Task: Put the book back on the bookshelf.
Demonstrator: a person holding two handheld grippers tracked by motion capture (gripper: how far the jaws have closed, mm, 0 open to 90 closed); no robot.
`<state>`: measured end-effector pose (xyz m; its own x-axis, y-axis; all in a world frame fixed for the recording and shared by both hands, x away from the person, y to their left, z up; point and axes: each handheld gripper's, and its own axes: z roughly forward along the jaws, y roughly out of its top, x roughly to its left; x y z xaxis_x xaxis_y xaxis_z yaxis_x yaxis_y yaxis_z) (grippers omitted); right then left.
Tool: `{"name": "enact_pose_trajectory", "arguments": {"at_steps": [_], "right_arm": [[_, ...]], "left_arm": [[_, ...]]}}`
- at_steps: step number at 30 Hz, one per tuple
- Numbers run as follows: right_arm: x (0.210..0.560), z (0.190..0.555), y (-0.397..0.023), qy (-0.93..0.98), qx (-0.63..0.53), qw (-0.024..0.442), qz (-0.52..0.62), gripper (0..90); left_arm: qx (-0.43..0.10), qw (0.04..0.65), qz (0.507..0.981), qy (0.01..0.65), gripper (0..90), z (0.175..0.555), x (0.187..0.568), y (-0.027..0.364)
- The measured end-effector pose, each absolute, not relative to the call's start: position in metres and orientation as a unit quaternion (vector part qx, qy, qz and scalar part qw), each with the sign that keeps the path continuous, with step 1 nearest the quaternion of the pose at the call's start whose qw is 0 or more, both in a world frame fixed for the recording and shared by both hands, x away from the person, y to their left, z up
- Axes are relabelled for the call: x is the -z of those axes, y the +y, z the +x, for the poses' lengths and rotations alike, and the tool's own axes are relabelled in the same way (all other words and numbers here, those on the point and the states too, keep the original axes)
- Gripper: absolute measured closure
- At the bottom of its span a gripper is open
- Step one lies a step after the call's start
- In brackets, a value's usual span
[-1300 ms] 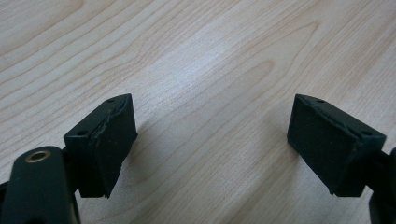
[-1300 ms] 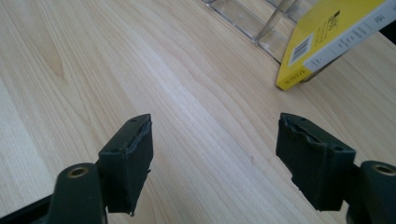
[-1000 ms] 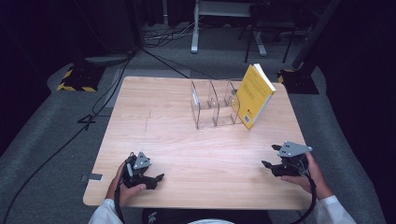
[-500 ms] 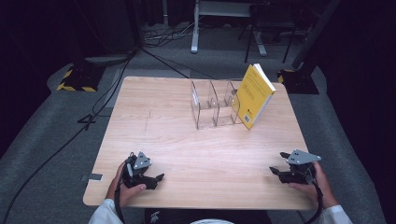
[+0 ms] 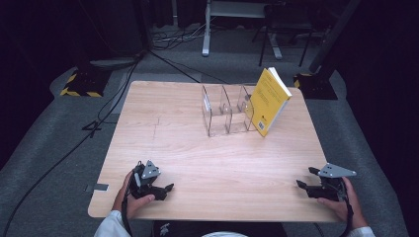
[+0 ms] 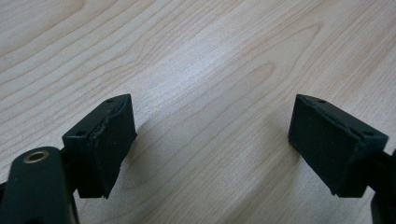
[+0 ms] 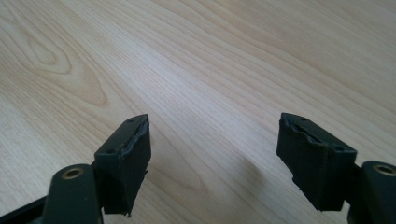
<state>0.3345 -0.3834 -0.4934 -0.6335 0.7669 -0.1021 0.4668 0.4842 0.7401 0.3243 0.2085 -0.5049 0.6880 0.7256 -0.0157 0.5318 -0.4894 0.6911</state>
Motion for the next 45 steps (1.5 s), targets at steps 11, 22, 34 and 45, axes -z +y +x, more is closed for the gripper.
{"name": "enact_pose_trajectory", "arguments": {"at_steps": [11,22,34,45], "right_arm": [[0.504,0.332,-0.405,0.811,-0.362,0.187,0.420,24.0],[0.504,0.332,-0.405,0.811,-0.363,0.188,0.418,23.6],[0.504,0.332,-0.404,0.809,-0.363,0.190,0.422,23.6],[0.504,0.332,-0.404,0.809,-0.362,0.190,0.422,23.6]], "left_arm": [[-0.141,0.345,0.851,0.369,15.7,0.324,0.505,0.208],[-0.141,0.345,0.852,0.369,15.7,0.324,0.505,0.209],[-0.146,0.341,0.853,0.368,15.7,0.324,0.504,0.209],[-0.144,0.343,0.852,0.370,15.6,0.326,0.505,0.208]]}}
